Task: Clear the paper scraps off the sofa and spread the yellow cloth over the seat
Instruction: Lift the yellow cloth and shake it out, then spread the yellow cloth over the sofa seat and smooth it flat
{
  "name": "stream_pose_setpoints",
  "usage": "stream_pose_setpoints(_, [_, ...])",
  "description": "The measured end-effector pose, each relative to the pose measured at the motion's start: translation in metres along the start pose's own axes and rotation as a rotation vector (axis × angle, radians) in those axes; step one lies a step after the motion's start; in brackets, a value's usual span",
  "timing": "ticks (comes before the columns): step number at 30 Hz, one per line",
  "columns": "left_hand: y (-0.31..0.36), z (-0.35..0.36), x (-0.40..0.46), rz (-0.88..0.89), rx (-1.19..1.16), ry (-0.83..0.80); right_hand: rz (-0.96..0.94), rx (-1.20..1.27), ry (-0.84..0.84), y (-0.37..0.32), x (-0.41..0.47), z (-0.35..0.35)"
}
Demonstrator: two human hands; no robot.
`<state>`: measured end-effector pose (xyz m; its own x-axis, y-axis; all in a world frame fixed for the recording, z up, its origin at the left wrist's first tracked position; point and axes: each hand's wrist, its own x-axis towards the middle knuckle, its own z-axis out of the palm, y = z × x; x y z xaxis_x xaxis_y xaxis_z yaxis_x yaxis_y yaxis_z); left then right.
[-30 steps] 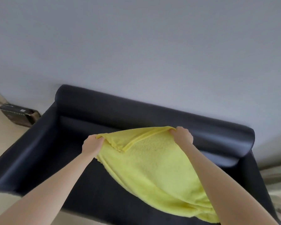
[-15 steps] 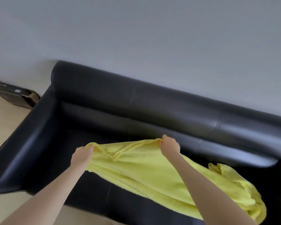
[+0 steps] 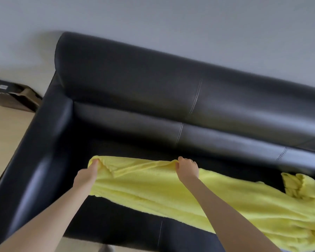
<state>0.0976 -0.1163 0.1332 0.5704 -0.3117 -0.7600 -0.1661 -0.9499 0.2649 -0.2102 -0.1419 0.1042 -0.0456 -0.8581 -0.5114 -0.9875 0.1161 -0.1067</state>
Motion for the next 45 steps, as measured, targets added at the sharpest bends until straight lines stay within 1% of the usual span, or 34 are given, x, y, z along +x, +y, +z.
stream_pose_setpoints(3, [0.008,-0.026,0.068,0.01,0.091,0.035,-0.012,0.007,-0.003,-0.05,0.021,0.033])
stream_pose_setpoints(6, [0.019,-0.045,0.136,0.102,0.229,0.117,-0.044,0.017,0.042,-0.1,0.044,0.065])
stream_pose_setpoints(8, [0.027,-0.047,0.163,0.209,0.331,0.154,-0.049,0.055,0.11,-0.123,0.06,0.076])
stream_pose_setpoints(10, [0.031,-0.042,0.192,0.334,0.437,0.194,-0.043,0.082,0.239,-0.153,0.084,0.092])
stream_pose_setpoints(13, [0.029,-0.021,0.214,0.54,0.504,0.237,0.044,0.095,0.437,-0.189,0.109,0.106])
stream_pose_setpoints(15, [0.017,-0.005,0.222,0.694,0.549,0.291,0.106,0.113,0.492,-0.206,0.112,0.115])
stream_pose_setpoints(17, [-0.001,0.011,0.226,0.898,0.662,0.338,0.1,0.113,0.479,-0.221,0.108,0.128])
stream_pose_setpoints(18, [-0.009,0.019,0.224,1.003,0.694,0.341,0.067,0.11,0.449,-0.226,0.103,0.136])
stream_pose_setpoints(20, [-0.024,0.038,0.221,1.158,0.739,0.259,-0.025,0.11,0.346,-0.23,0.091,0.154])
stream_pose_setpoints(21, [-0.029,0.048,0.219,1.186,0.754,0.194,-0.063,0.105,0.29,-0.23,0.085,0.161])
stream_pose_setpoints(23, [-0.031,0.061,0.22,1.145,0.775,0.038,-0.094,0.099,0.182,-0.226,0.076,0.172])
stream_pose_setpoints(25, [-0.026,0.066,0.226,1.052,0.779,-0.118,-0.078,0.122,0.072,-0.22,0.07,0.177])
stream_pose_setpoints(26, [-0.023,0.064,0.23,1.026,0.773,-0.166,-0.057,0.129,0.024,-0.217,0.069,0.178])
stream_pose_setpoints(30, [-0.009,0.045,0.251,0.969,0.848,-0.257,0.058,0.16,-0.102,-0.21,0.069,0.177])
stream_pose_setpoints(33, [0.005,0.025,0.272,0.766,0.975,-0.31,0.016,0.168,-0.154,-0.218,0.072,0.175])
stream_pose_setpoints(35, [0.015,0.018,0.284,0.67,1.077,-0.316,-0.044,0.182,-0.115,-0.227,0.073,0.171])
stream_pose_setpoints(37, [0.022,0.017,0.287,0.639,1.094,-0.263,-0.077,0.227,-0.041,-0.233,0.073,0.167])
stream_pose_setpoints(38, [0.022,0.018,0.285,0.651,1.083,-0.201,-0.077,0.251,0.0,-0.235,0.073,0.166])
stream_pose_setpoints(40, [0.013,0.024,0.27,0.721,1.032,-0.025,-0.047,0.293,0.08,-0.233,0.066,0.167])
stream_pose_setpoints(42, [-0.005,0.034,0.242,0.849,0.898,0.171,0.016,0.327,0.163,-0.224,0.055,0.172])
stream_pose_setpoints(43, [-0.017,0.039,0.223,0.909,0.82,0.241,0.052,0.33,0.217,-0.217,0.046,0.176])
stream_pose_setpoints(44, [-0.029,0.046,0.202,0.963,0.727,0.289,0.083,0.322,0.277,-0.209,0.036,0.181])
stream_pose_setpoints(45, [-0.042,0.055,0.184,1.013,0.627,0.303,0.116,0.316,0.327,-0.199,0.025,0.186])
